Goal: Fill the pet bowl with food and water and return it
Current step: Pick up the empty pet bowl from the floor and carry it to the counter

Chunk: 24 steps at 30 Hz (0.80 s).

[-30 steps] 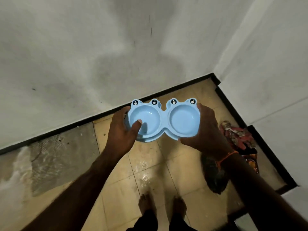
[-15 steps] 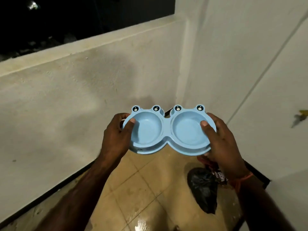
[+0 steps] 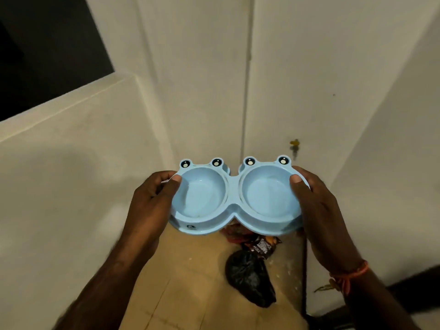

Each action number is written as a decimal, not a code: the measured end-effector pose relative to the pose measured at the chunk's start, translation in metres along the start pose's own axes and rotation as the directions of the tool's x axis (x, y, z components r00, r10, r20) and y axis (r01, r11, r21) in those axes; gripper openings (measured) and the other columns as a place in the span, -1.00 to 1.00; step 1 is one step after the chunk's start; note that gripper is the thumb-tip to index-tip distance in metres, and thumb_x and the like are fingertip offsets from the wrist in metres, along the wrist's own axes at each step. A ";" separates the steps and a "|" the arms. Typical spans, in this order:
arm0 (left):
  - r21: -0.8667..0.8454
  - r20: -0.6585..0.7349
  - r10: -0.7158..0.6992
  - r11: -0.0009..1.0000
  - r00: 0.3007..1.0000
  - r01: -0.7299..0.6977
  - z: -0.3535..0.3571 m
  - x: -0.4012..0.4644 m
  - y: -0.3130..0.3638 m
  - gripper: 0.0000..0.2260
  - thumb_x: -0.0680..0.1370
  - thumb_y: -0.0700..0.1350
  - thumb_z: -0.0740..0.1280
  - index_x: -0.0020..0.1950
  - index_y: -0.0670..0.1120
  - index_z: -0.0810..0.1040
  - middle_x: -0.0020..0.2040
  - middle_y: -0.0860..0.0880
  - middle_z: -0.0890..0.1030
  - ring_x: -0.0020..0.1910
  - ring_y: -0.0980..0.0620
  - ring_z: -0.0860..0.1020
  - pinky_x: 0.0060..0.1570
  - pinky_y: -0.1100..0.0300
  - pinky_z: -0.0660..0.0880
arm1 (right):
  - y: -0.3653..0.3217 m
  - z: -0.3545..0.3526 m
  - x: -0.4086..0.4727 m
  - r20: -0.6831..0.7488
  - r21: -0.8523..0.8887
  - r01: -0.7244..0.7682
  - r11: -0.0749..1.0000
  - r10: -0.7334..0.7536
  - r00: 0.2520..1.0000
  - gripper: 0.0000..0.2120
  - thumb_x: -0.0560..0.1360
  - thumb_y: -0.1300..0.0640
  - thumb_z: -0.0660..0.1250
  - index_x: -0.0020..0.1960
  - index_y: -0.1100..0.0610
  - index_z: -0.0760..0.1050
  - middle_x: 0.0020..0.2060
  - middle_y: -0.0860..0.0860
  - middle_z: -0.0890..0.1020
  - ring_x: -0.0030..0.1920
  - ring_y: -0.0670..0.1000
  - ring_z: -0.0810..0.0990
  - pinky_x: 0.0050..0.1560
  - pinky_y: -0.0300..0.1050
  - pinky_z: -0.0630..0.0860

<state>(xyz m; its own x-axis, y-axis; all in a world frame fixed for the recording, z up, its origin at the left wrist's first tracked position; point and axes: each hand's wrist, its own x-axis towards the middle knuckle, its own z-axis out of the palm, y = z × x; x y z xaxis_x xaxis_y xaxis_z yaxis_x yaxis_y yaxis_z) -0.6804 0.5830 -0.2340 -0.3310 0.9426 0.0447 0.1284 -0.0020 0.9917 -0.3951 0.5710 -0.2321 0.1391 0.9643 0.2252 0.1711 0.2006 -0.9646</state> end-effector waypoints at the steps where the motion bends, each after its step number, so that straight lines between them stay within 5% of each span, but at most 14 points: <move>1: -0.013 0.049 0.009 1.000 0.999 -0.008 0.010 0.006 0.003 -0.90 0.64 0.04 0.36 0.04 0.16 0.69 0.01 0.05 0.74 0.02 -0.04 0.67 -0.04 0.00 0.55 | -0.002 -0.008 -0.006 -0.058 -0.006 -0.005 1.000 0.005 0.998 -0.71 0.71 -0.09 0.20 0.36 -0.08 0.55 0.24 -0.14 0.65 0.19 -0.07 0.63 0.04 -0.12 0.54; 4: -0.044 0.184 0.031 0.999 0.982 -0.023 0.042 0.020 0.010 -0.89 0.65 0.02 0.36 0.05 0.13 0.69 0.03 0.09 0.73 0.08 0.00 0.66 0.06 -0.01 0.56 | -0.010 -0.029 -0.028 -0.236 -0.015 -0.065 0.998 0.060 0.970 -0.72 0.68 -0.18 0.20 0.32 -0.18 0.55 0.15 -0.13 0.66 -0.02 -0.03 0.64 -0.26 -0.16 0.50; 7: -0.063 0.352 0.059 0.997 0.934 -0.039 0.075 0.025 0.017 -0.88 0.65 0.05 0.35 0.01 0.18 0.69 -0.05 0.19 0.71 -0.03 0.13 0.63 -0.10 0.12 0.54 | -0.020 -0.046 -0.058 -0.410 0.011 -0.101 0.995 0.096 0.907 -0.73 0.67 -0.17 0.19 0.29 -0.22 0.57 0.07 -0.16 0.67 -0.14 -0.05 0.64 -0.38 -0.20 0.51; 9: -0.067 0.458 0.075 0.997 0.886 -0.049 0.095 0.023 0.021 -0.87 0.58 0.13 0.34 -0.02 0.22 0.69 -0.09 0.21 0.70 -0.14 0.21 0.62 -0.19 0.13 0.51 | -0.027 -0.054 -0.079 -0.495 0.014 -0.109 0.994 0.102 0.863 -0.71 0.67 -0.15 0.19 0.31 -0.17 0.56 0.02 -0.12 0.67 -0.21 0.06 0.63 -0.39 -0.05 0.57; 11: -0.075 0.564 0.090 0.995 0.821 -0.058 0.115 0.015 0.025 -0.82 0.51 0.18 0.32 -0.02 0.21 0.69 -0.10 0.18 0.70 -0.14 0.18 0.62 -0.17 0.09 0.50 | -0.033 -0.062 -0.105 -0.575 -0.002 -0.133 0.991 0.108 0.811 -0.70 0.68 -0.13 0.18 0.32 -0.14 0.56 -0.01 -0.07 0.68 -0.20 0.17 0.62 -0.33 0.16 0.59; 15: -0.092 0.720 0.114 0.993 0.684 -0.068 0.151 -0.013 0.031 -0.78 0.49 0.19 0.32 -0.03 0.15 0.68 -0.10 0.14 0.69 -0.10 0.06 0.59 -0.10 0.05 0.47 | -0.048 -0.073 -0.157 -0.735 0.001 -0.132 0.991 0.090 0.672 -0.73 0.68 -0.10 0.18 0.24 -0.13 0.60 -0.02 -0.04 0.66 -0.21 -0.03 0.59 -0.43 -0.31 0.46; 19: -0.093 0.838 0.121 0.993 0.532 -0.080 0.185 -0.055 0.042 -0.78 0.47 0.20 0.31 -0.05 0.15 0.68 -0.13 0.13 0.68 -0.14 0.05 0.60 -0.25 0.12 0.52 | -0.060 -0.087 -0.212 -0.845 0.043 -0.187 0.981 0.136 0.517 -0.76 0.68 -0.13 0.18 0.19 -0.15 0.59 -0.08 0.03 0.65 -0.33 -0.04 0.58 -0.55 -0.18 0.40; 24: -0.134 0.909 0.164 0.985 0.384 -0.106 0.222 -0.118 0.053 -0.79 0.46 0.18 0.31 -0.03 0.15 0.67 -0.07 0.20 0.69 -0.05 0.11 0.64 -0.06 0.07 0.53 | -0.075 -0.105 -0.274 -0.926 0.037 -0.229 0.973 0.119 0.359 -0.74 0.67 -0.19 0.18 0.19 -0.15 0.57 -0.13 0.00 0.62 -0.32 -0.02 0.56 -0.53 -0.14 0.41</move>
<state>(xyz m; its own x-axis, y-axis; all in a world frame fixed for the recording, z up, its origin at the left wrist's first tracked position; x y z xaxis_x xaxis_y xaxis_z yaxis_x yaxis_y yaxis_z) -0.4267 0.5459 -0.2139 0.7437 0.6648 0.0708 0.0364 -0.1461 0.9886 -0.3435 0.2734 -0.2068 0.9734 0.2098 0.0924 0.0987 -0.0197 -0.9949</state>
